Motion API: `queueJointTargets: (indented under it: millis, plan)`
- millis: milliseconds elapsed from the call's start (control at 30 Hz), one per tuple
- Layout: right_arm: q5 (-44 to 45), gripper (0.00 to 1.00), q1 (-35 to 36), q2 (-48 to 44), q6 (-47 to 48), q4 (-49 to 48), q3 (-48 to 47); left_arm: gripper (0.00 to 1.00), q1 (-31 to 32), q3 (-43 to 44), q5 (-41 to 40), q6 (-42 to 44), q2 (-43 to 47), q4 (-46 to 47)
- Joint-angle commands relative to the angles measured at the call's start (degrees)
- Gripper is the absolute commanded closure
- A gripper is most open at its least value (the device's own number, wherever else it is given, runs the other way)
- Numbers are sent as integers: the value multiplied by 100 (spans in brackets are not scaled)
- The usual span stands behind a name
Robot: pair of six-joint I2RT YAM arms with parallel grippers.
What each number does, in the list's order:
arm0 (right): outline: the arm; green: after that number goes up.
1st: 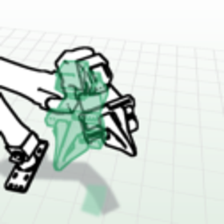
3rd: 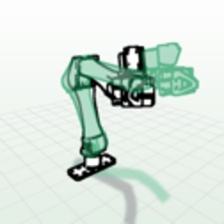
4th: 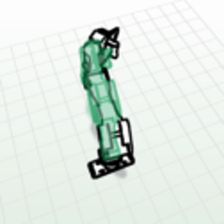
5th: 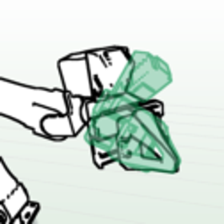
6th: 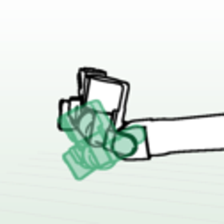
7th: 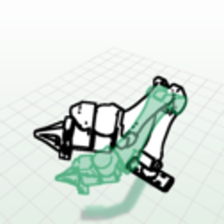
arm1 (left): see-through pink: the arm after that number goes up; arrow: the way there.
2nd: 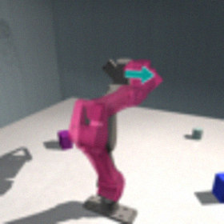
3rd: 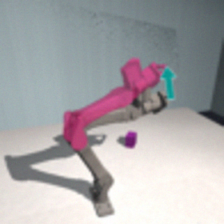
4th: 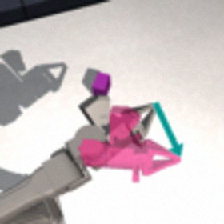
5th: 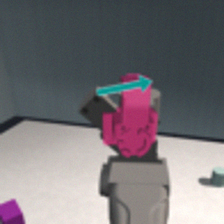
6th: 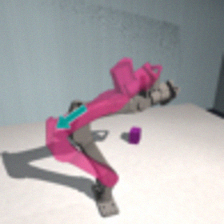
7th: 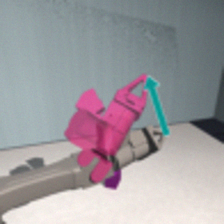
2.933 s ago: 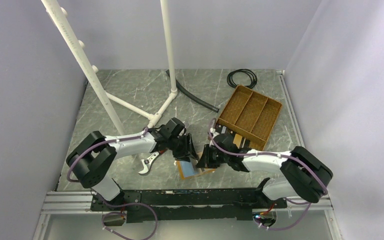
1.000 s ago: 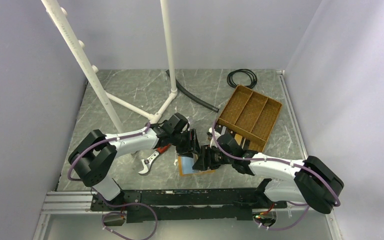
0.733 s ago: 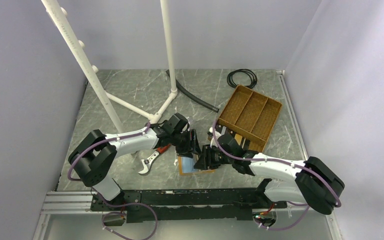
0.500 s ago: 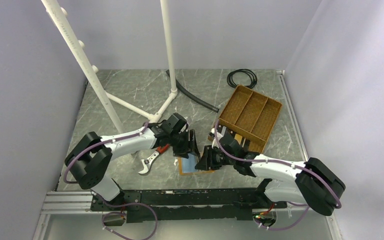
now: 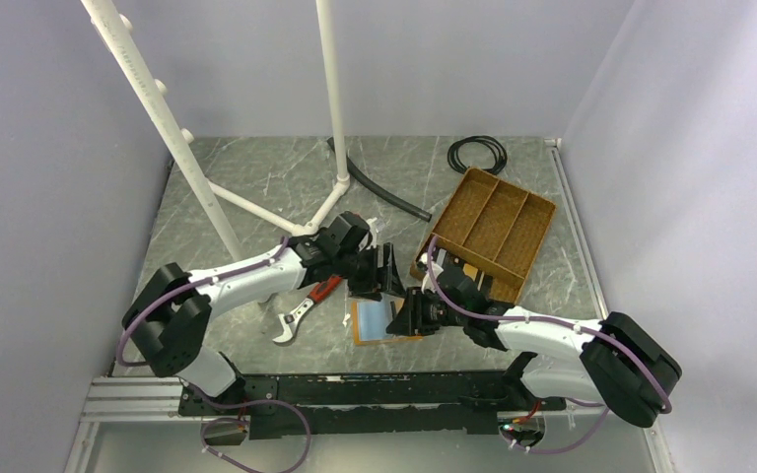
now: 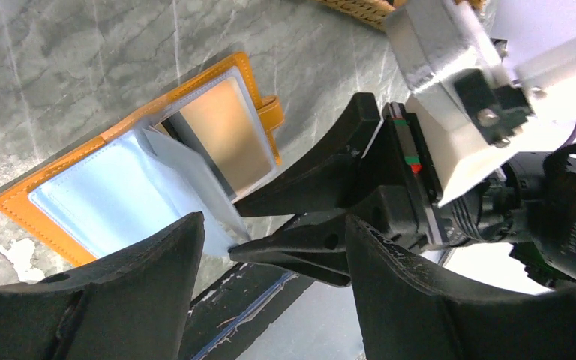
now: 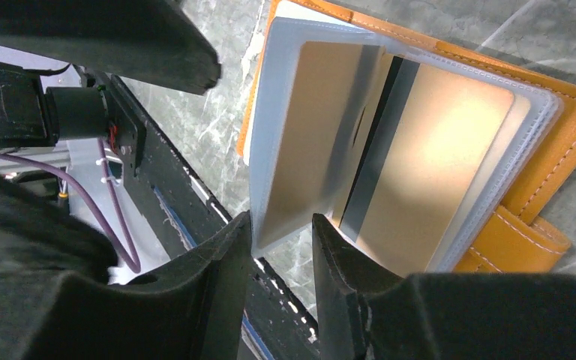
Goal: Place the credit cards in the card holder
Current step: Turn over the card slot in the card holder.
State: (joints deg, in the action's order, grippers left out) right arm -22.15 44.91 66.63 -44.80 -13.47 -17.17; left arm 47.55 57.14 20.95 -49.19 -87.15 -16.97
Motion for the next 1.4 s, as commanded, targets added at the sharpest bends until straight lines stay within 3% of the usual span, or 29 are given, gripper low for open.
queueJointTargets:
  millis: [0,467,867,1100,1367]
  plan:
    - [-11,63,-26,-42,22,-222,23,26,35,296,283,-1,-236,385]
    - [-22,64,-26,78,48,-226,-6,26,155,369,436,-107,-480,741]
    - [14,63,-25,14,68,-151,-13,26,352,765,275,-54,-384,486]
    - [13,63,-20,28,49,-174,-15,26,392,646,697,-301,-864,1105]
    - [280,58,-17,-275,163,348,-150,27,379,298,99,-160,-858,498]
